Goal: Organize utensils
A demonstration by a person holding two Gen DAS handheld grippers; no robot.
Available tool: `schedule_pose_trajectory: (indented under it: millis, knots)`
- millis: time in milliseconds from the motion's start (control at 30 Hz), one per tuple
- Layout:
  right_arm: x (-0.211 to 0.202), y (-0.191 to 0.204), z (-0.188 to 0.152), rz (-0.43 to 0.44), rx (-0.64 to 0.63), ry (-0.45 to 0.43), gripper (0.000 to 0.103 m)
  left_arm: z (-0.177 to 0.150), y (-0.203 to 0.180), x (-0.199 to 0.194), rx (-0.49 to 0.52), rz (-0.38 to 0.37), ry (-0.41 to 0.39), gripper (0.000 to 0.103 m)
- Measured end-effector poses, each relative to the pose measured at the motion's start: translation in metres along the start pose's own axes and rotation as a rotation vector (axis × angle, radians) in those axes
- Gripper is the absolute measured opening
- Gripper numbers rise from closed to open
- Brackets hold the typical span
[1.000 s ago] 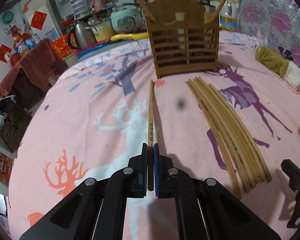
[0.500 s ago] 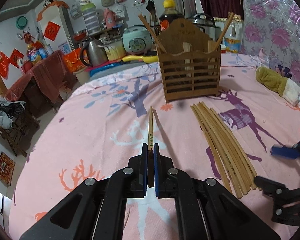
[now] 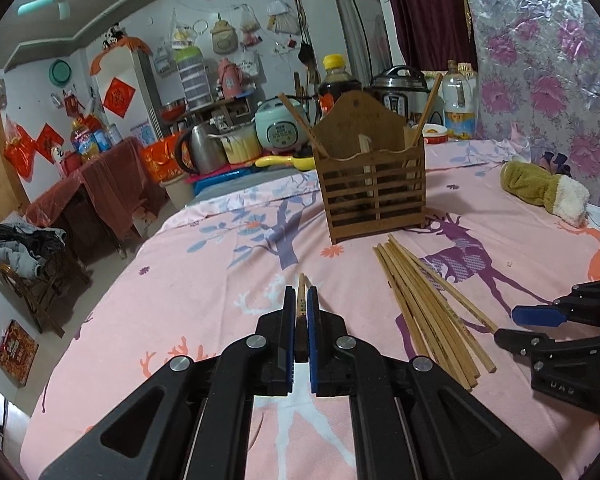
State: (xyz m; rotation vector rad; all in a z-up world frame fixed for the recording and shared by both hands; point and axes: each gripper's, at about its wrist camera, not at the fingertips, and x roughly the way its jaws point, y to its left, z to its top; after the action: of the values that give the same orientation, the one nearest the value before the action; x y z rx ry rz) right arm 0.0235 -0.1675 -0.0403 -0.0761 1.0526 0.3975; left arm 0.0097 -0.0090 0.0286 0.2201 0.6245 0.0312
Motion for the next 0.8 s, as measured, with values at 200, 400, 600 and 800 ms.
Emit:
schedule_pose_trajectory:
  millis: [200, 400, 600, 800]
  knots:
    - [0.006, -0.002, 0.001, 0.034, 0.015, 0.031, 0.024, 0.000, -0.001, -0.005, 0.006, 0.025, -0.025, 0.006]
    - [0.000, -0.009, 0.001, 0.006, 0.050, -0.003, 0.006, 0.000, 0.001, -0.007, -0.001, 0.030, -0.029, 0.006]
    - [-0.020, -0.008, 0.005, -0.050, 0.030, -0.115, 0.006, 0.000, 0.003, -0.008, -0.001, 0.036, -0.032, 0.006]
    - [-0.043, -0.008, 0.009, -0.052, 0.030, -0.226, 0.006, 0.002, 0.010, -0.005, -0.026, 0.007, -0.011, 0.006]
